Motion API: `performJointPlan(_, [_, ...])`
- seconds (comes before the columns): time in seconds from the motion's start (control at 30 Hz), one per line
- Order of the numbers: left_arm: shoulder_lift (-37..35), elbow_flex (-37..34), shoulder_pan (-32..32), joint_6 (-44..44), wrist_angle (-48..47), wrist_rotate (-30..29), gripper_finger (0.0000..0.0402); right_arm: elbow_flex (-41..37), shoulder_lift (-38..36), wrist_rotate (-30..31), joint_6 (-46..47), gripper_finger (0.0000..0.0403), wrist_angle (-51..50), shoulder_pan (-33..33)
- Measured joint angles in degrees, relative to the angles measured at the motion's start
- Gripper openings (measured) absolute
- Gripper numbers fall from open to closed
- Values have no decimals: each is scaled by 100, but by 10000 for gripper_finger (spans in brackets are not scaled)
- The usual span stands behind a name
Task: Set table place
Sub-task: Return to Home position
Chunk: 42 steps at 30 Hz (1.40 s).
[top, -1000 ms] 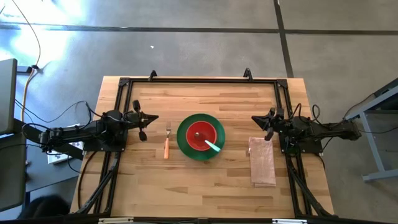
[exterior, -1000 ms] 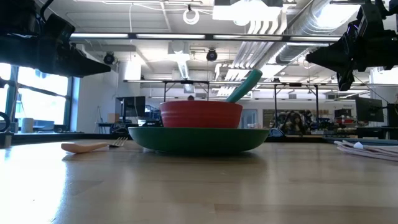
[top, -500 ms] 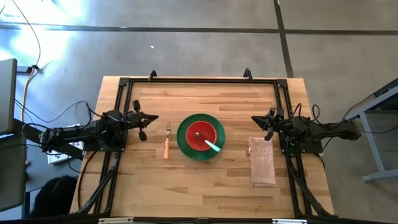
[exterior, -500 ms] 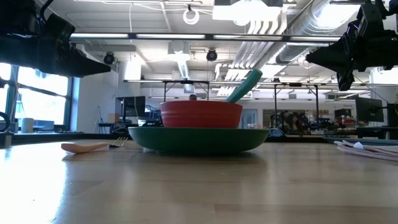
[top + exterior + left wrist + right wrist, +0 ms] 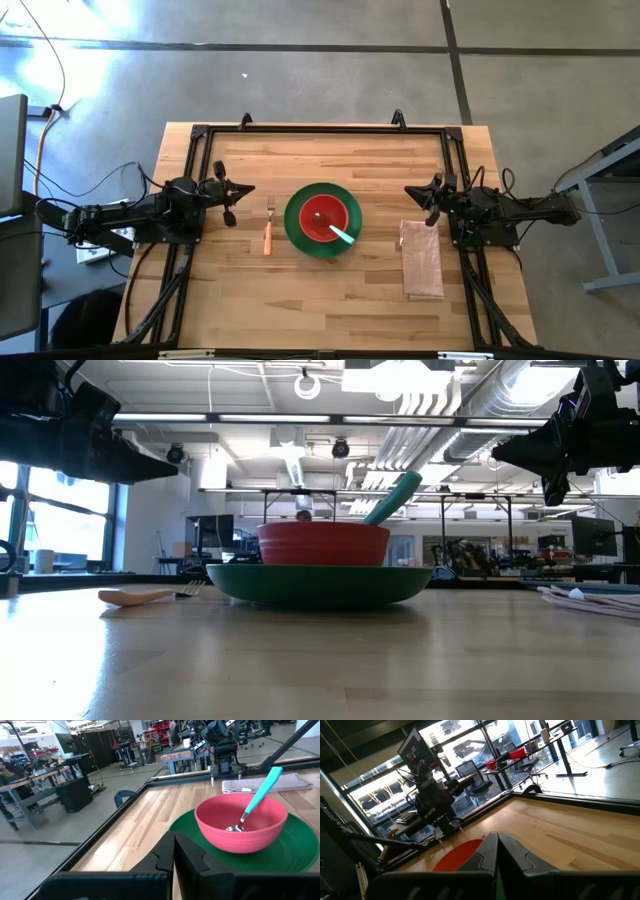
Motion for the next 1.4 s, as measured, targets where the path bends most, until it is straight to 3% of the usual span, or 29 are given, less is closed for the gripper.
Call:
performJointPlan(1.03, [8, 0, 5, -2, 14, 8, 1, -2, -1, -2, 0, 0, 0, 2])
performJointPlan(1.13, [750, 24, 399, -15, 394, 95, 1, -1, 1, 1, 0, 0, 0, 0])
performJointPlan(1.4, [1932, -4, 720, 2, 24, -332, 1, 1, 48, 7, 2, 0, 1, 1])
